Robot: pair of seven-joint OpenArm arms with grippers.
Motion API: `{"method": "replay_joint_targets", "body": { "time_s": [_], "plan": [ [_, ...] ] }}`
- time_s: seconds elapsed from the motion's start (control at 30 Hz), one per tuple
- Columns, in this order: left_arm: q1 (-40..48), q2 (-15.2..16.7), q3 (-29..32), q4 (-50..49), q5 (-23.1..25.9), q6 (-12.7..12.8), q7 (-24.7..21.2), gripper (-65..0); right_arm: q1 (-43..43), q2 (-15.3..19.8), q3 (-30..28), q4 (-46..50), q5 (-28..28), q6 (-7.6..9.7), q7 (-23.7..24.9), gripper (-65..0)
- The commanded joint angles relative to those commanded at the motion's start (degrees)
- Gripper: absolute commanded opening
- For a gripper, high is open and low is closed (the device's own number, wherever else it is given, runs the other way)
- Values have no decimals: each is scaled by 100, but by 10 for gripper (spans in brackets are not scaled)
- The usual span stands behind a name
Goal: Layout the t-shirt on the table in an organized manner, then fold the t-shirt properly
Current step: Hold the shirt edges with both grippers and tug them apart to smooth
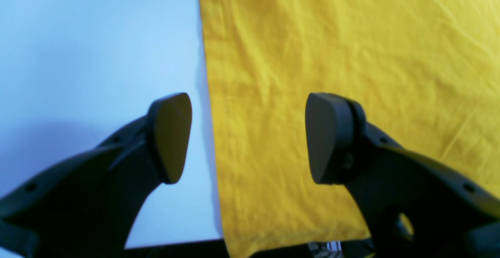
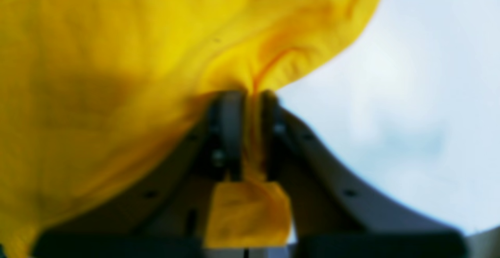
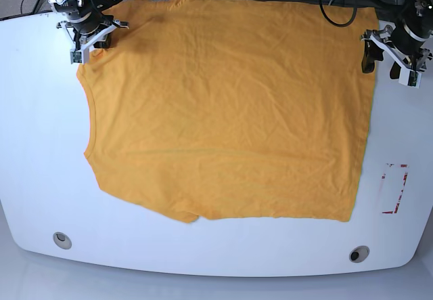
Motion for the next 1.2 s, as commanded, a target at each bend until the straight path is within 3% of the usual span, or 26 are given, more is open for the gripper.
{"method": "replay_joint_targets", "body": {
  "time_s": [0.2,0.43,0.8,1.2],
  "plan": [
    [176,26,9,-9,-9,-44,0,-217,0,0,-9,9,0,0,0,-650],
    [193,149,-149,-360,0,-646,9,-217,0,0,-9,9,0,0,0,-650],
    [158,132,-791,-1081,35,-646,457,-217,0,0,-9,18,0,0,0,-650],
    [176,97,-589,-1732,35,-646,466,-217,9,0,-9,18,0,0,0,-650]
  ]
}}
